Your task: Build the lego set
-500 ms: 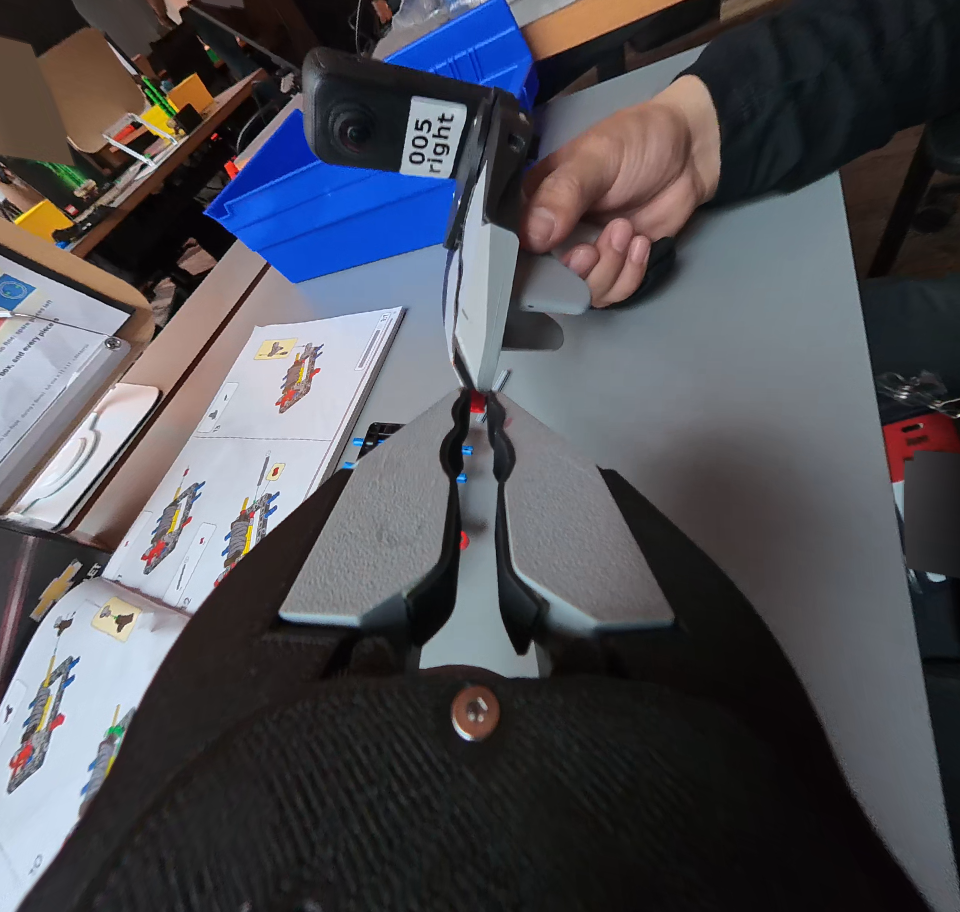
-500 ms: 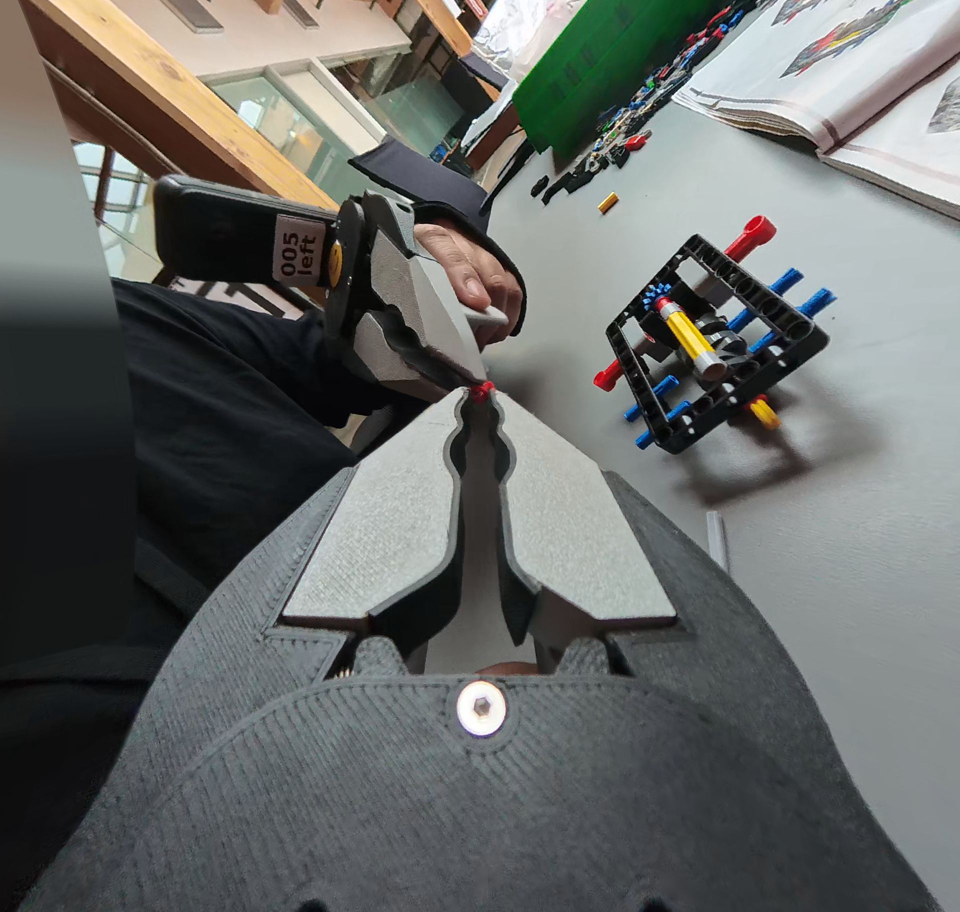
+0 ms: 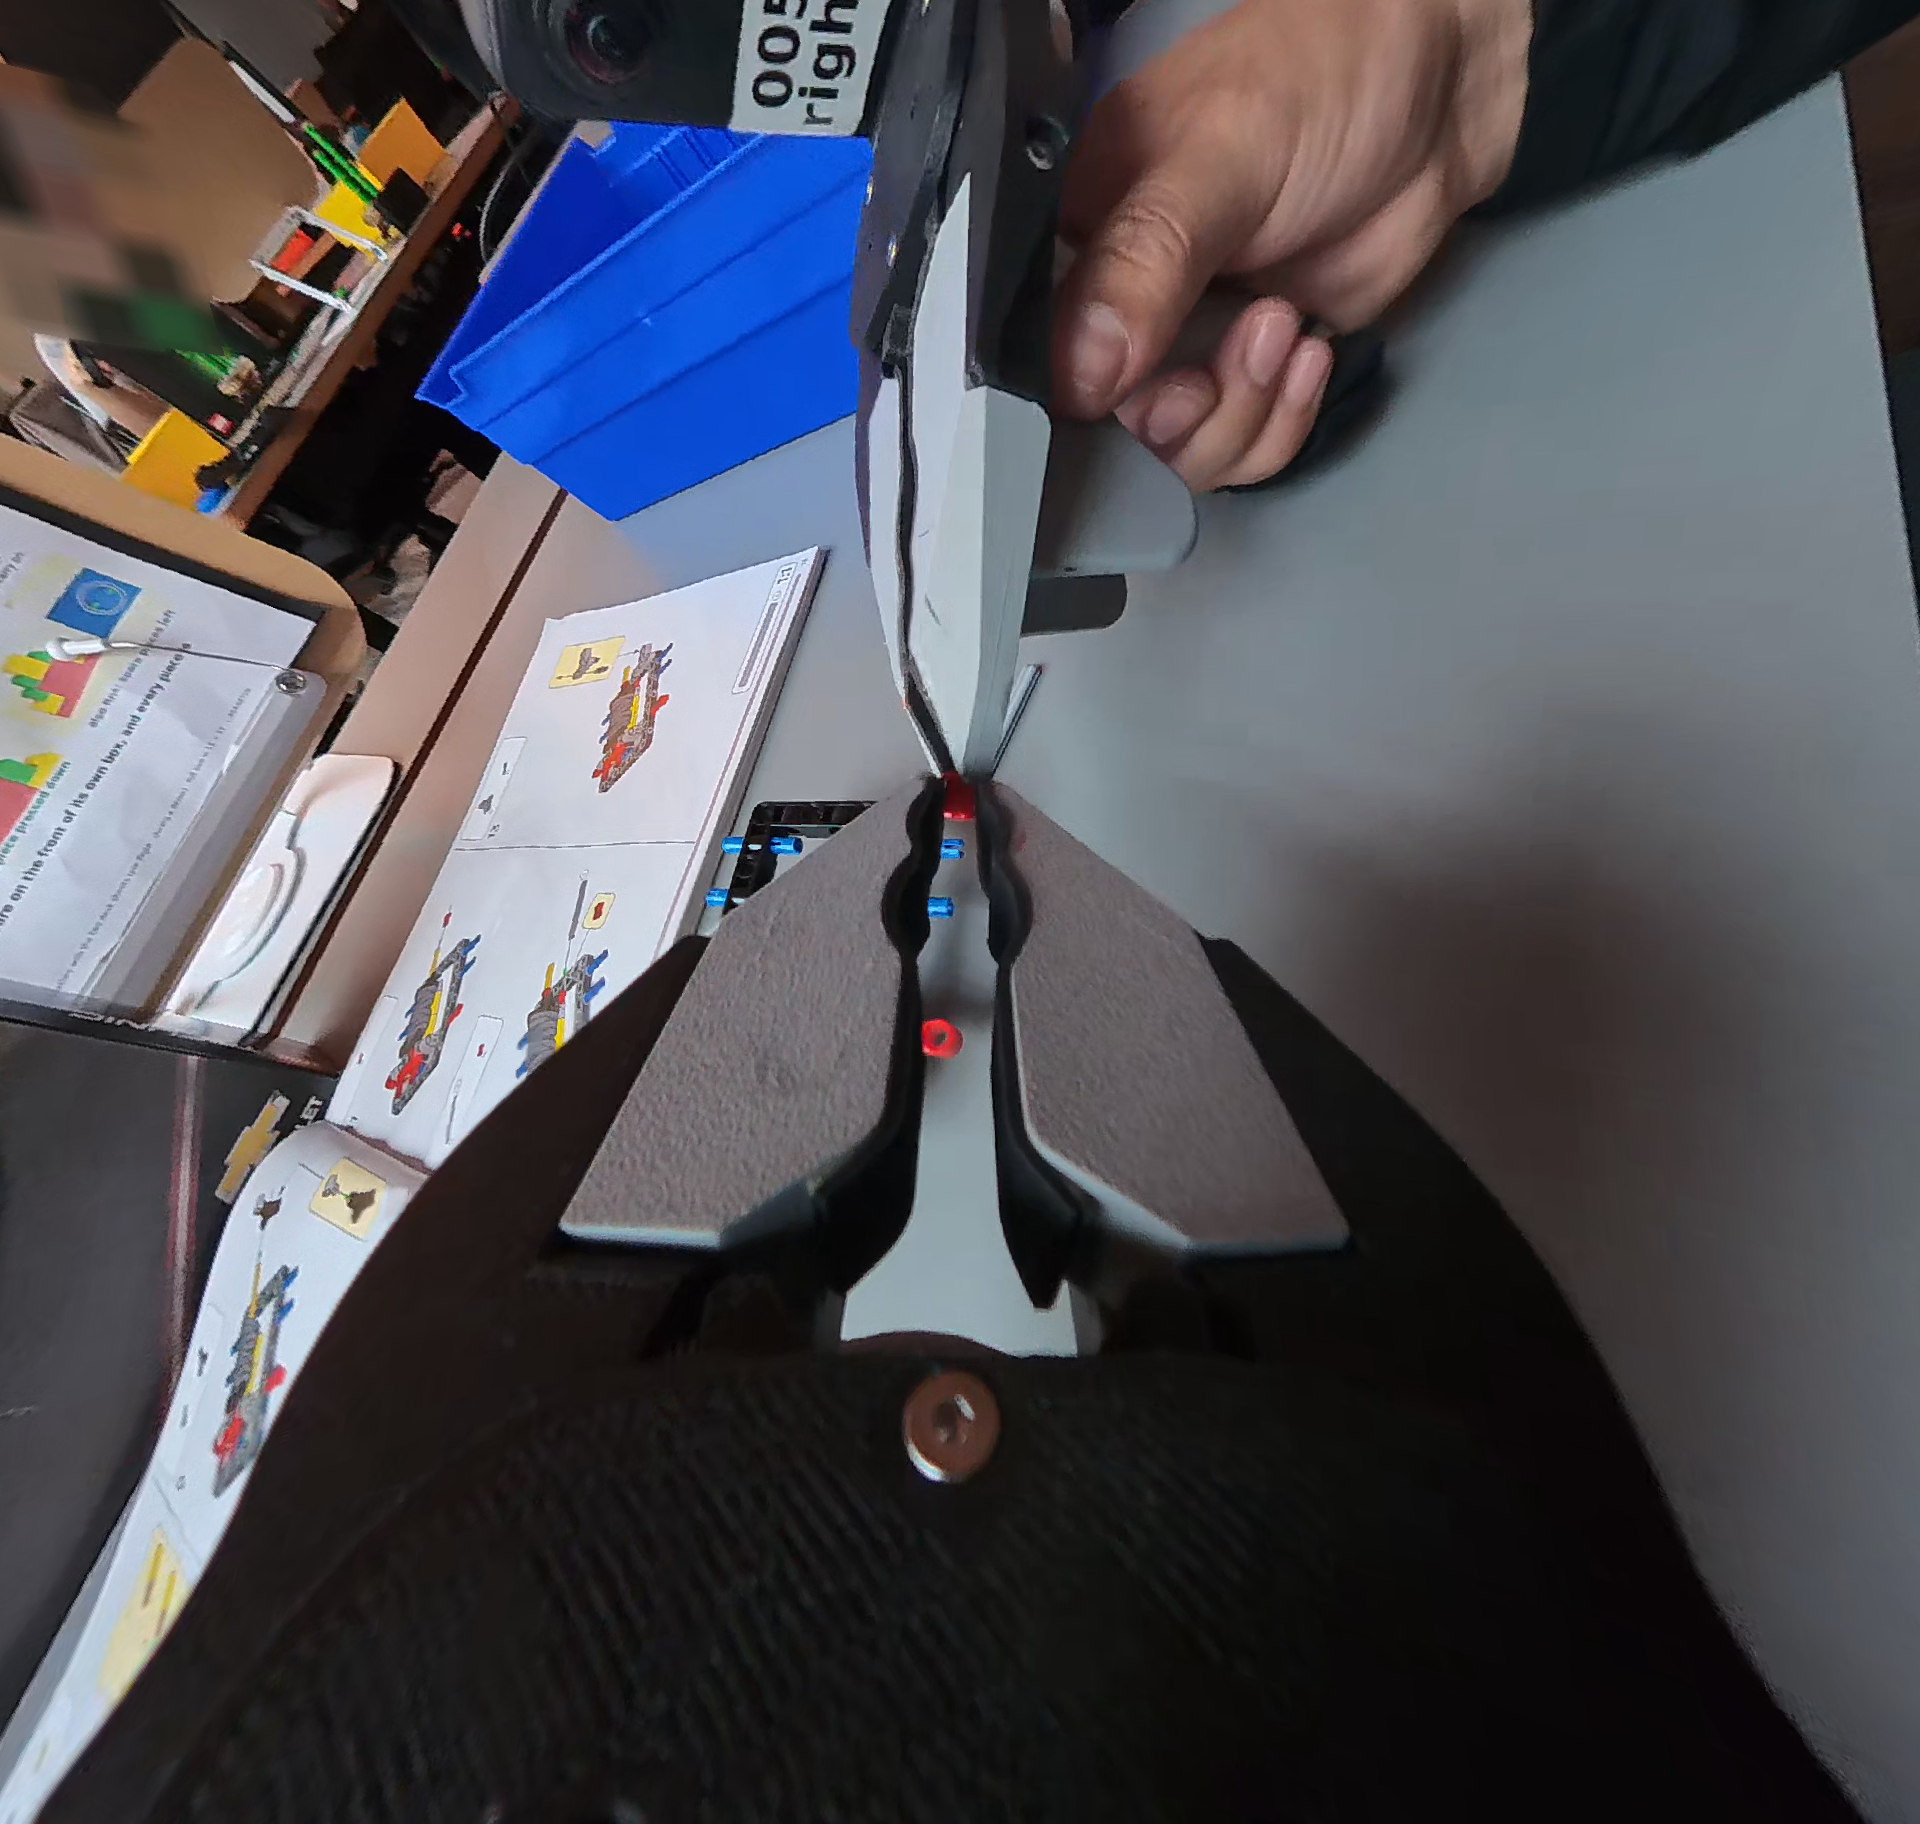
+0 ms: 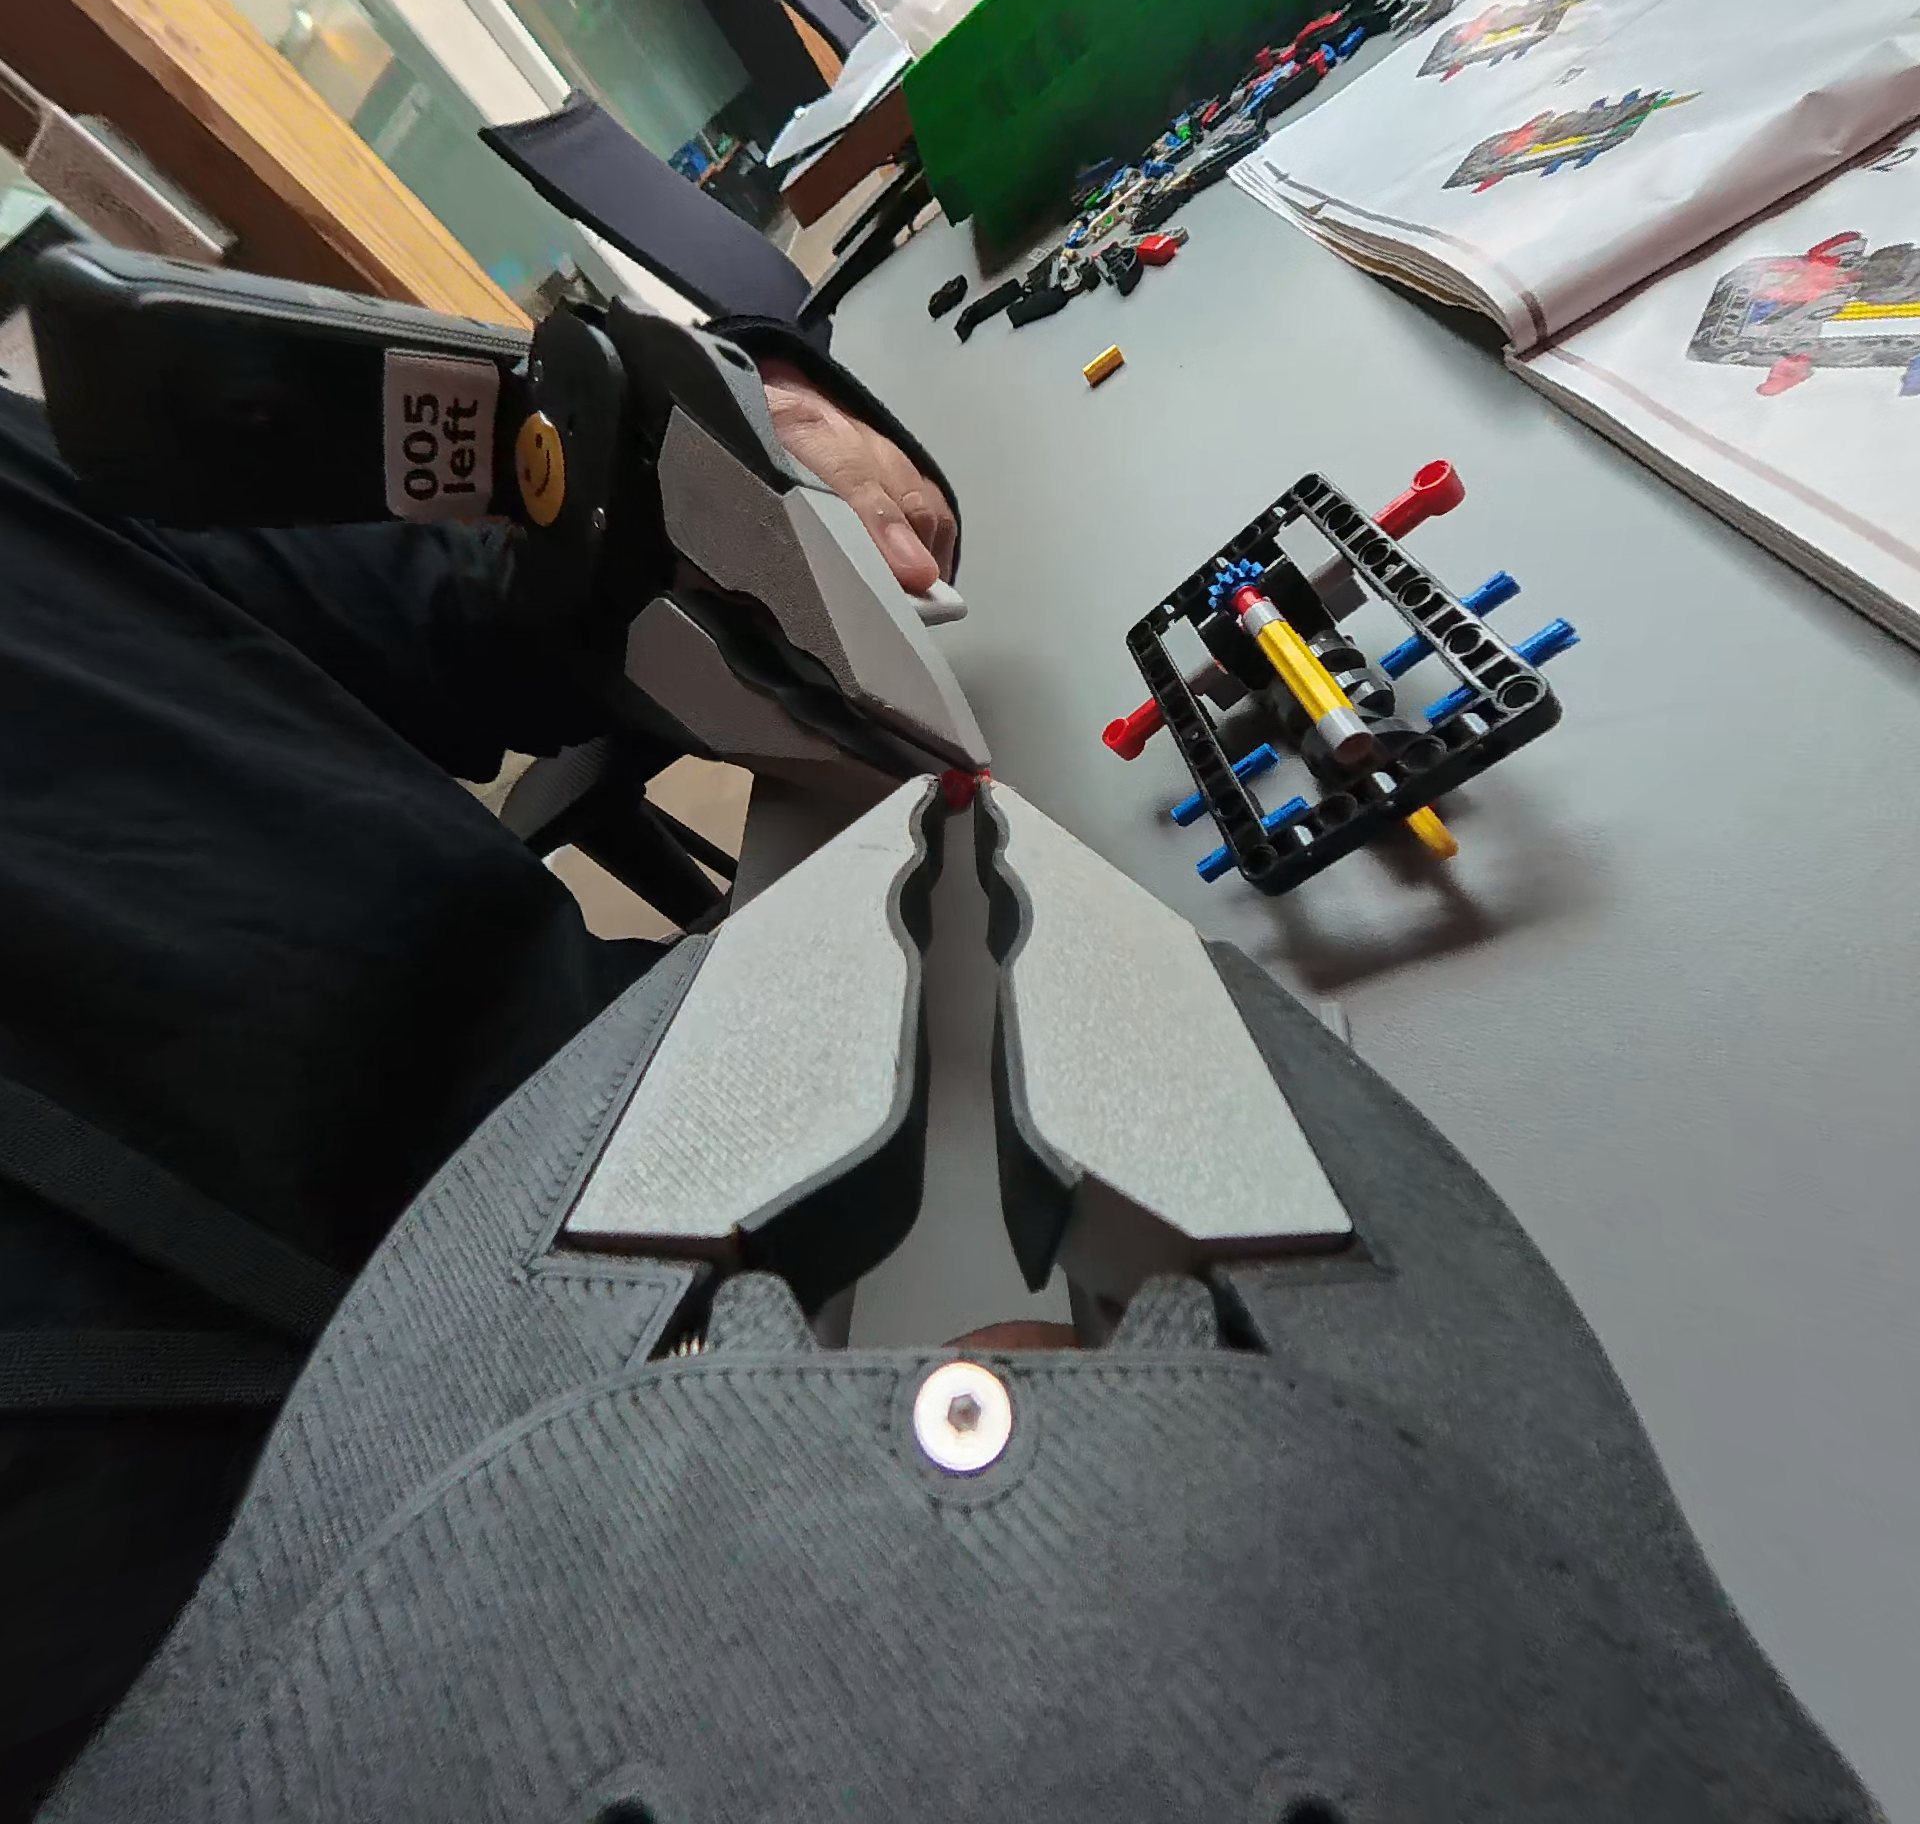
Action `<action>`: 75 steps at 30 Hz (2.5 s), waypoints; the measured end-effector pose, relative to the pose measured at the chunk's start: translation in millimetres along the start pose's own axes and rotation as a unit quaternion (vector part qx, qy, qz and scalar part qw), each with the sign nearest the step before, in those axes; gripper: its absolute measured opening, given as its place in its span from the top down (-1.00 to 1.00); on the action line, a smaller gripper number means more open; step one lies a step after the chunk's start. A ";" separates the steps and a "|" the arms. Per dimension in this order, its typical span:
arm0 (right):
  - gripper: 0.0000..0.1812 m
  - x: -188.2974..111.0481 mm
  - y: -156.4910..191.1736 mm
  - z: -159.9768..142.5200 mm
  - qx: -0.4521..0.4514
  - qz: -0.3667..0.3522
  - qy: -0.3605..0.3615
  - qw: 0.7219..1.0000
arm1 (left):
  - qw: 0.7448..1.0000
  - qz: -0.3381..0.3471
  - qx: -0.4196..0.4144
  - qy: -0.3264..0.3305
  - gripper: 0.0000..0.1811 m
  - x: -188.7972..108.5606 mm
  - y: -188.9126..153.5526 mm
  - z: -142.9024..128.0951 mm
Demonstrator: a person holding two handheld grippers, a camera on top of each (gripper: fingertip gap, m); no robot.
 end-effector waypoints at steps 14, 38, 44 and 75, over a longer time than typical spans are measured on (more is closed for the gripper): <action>0.93 -6.1 -1.6 3.3 0.034 0.046 -0.015 0.998 | 0.997 -0.005 -0.025 -0.068 0.97 -8.8 4.4 -4.1; 0.91 -13.3 5.7 4.0 -0.042 0.035 -0.006 0.998 | 0.969 -0.119 -0.164 -0.144 0.96 -11.0 10.7 -5.4; 0.93 -14.4 15.5 8.6 0.024 0.127 -0.023 0.991 | 0.974 -0.086 -0.081 -0.192 0.97 -22.3 4.7 4.9; 0.94 -6.0 15.0 11.2 0.135 0.210 -0.048 0.967 | 0.984 -0.005 -0.023 -0.177 0.96 -23.6 0.7 20.7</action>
Point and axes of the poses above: each gripper's, where its closed fingertips meet, x out along the fingers, z out of its top, y = z × x across the jaws, the point moved 7 cm from there along -x, back along the fingers, and after that the axes turned 12 degrees about -z, right-handed, at the moved point
